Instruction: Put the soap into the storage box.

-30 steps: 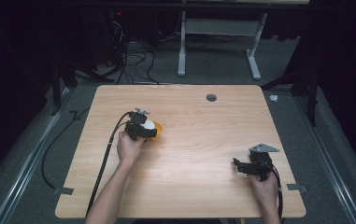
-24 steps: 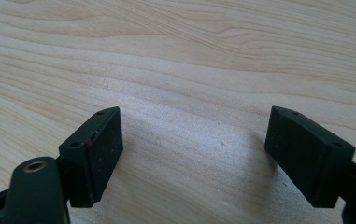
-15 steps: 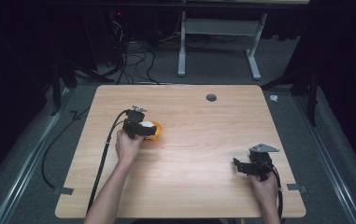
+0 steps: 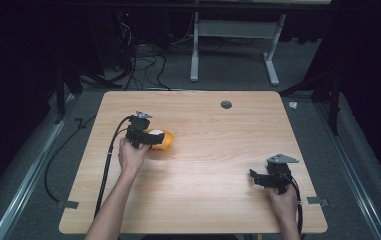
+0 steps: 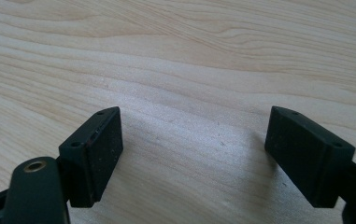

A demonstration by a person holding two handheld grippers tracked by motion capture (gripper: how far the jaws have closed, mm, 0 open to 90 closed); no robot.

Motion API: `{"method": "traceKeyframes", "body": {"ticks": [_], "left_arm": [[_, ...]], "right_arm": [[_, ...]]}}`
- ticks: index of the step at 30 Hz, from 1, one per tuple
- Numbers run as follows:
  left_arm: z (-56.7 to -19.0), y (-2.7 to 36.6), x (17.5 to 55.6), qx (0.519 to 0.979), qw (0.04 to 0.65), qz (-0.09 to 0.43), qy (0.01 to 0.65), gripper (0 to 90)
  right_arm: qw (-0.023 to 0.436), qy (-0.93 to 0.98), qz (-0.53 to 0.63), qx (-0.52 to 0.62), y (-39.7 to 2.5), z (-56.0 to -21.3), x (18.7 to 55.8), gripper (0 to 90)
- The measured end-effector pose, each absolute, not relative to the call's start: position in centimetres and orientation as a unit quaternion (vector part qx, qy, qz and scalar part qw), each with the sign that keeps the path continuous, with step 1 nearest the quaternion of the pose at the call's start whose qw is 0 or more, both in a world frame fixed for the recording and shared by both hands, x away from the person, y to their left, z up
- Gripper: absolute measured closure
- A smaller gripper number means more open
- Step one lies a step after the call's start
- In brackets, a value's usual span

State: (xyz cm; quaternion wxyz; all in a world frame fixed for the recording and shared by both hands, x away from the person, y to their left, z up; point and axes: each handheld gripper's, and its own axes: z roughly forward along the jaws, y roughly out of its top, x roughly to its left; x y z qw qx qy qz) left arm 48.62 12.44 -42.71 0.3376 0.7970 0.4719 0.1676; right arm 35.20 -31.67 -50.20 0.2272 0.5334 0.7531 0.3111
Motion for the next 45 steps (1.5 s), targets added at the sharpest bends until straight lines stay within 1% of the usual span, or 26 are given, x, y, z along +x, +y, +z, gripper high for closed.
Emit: {"method": "traceKeyframes", "body": {"ticks": [45], "left_arm": [[-40.7,16.1,45.1,0.775,0.367,0.192,0.477,18.0]], "right_arm": [[0.227,0.753,0.311,0.534,-31.6,-50.2,35.2,20.1]]}}
